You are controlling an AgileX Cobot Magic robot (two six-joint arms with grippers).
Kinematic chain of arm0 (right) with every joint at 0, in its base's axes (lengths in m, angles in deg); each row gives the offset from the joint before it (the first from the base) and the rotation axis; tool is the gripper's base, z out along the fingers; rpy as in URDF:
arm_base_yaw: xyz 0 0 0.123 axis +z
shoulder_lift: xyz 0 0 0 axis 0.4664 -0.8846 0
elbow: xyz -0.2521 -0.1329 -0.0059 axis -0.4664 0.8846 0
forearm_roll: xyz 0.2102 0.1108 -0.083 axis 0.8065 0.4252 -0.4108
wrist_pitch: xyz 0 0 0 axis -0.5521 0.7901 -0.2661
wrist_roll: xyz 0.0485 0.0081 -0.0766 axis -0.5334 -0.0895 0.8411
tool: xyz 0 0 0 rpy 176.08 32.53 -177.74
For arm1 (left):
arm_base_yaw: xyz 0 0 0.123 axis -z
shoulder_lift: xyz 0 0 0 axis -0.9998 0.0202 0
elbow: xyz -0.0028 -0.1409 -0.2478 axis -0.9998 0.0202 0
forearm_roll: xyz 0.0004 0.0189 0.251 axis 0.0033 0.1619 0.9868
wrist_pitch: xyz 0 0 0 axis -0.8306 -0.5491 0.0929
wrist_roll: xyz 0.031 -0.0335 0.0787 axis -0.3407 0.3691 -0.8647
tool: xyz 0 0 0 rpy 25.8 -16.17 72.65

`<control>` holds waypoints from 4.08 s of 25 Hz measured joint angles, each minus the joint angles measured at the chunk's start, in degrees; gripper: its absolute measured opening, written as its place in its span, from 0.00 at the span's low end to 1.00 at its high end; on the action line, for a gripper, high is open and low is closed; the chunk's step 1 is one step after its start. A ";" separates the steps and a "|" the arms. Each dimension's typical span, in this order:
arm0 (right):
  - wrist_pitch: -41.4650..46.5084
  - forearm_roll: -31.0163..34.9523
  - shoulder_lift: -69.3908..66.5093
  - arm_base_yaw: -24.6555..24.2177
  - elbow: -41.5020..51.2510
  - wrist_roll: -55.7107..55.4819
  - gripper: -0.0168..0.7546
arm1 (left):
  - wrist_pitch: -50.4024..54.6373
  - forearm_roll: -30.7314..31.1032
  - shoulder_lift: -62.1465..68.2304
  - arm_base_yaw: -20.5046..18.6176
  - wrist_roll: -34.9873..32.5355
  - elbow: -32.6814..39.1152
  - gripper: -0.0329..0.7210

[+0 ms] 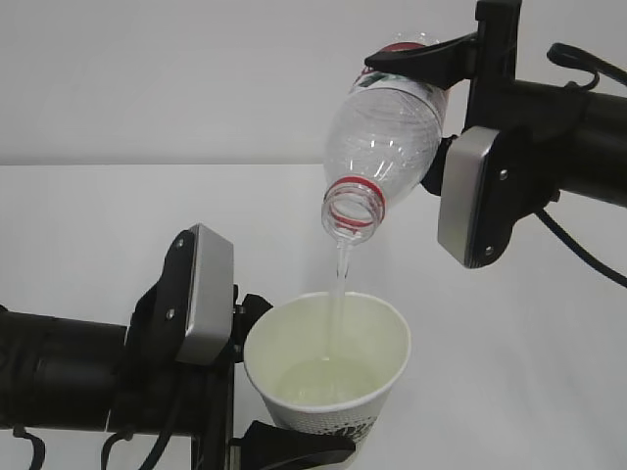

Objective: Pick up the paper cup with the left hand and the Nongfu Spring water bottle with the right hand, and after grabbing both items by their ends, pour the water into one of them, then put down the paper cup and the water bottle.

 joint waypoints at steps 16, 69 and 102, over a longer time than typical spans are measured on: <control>-0.08 0.08 0.00 0.00 -0.04 0.46 0.64 | 0.00 0.00 0.00 0.00 -0.20 0.00 0.80; -0.12 0.36 0.00 0.00 -0.13 1.45 0.64 | 0.00 0.00 0.00 0.00 -2.21 0.00 0.80; -0.12 0.45 0.00 0.00 -0.13 2.29 0.64 | 0.00 0.00 0.00 0.00 -2.21 0.00 0.80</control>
